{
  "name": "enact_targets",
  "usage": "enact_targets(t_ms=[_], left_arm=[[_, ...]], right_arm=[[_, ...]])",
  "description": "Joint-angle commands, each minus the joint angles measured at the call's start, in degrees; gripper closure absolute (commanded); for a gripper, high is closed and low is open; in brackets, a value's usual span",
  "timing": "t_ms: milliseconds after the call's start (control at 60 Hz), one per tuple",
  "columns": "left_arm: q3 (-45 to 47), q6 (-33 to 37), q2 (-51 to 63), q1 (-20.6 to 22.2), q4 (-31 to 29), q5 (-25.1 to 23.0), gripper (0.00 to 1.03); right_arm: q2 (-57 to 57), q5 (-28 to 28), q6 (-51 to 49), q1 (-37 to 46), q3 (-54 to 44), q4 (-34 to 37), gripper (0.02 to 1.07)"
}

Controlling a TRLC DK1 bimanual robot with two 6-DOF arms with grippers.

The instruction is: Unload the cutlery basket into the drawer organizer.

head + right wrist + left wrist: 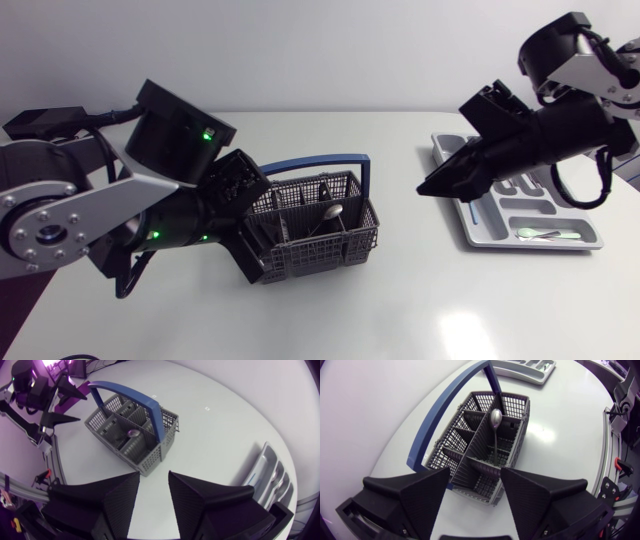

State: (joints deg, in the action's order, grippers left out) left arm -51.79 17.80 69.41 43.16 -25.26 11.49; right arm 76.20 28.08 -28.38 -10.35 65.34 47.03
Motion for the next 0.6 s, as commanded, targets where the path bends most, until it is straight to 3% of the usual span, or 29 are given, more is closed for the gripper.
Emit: enact_targets(t_ms=[0,267,583], left_arm=[[3.1,1.7,-1.3,-0.6,1.5,0.3,0.32],[7.1,3.3,-3.3,-2.1,5.0,0.0,0.32],[8.9,3.7,-1.8,-1.2,10.9,0.0,0.32]], right_arm=[[1.0,-0.3,11.0,-3.8,0.2,-1.7,0.62],[7.9,0.1,31.0,-13.3,1.3,-9.6,0.62],[13.9,-2.1,39.4,-16.1,1.1,-16.4,0.62]])
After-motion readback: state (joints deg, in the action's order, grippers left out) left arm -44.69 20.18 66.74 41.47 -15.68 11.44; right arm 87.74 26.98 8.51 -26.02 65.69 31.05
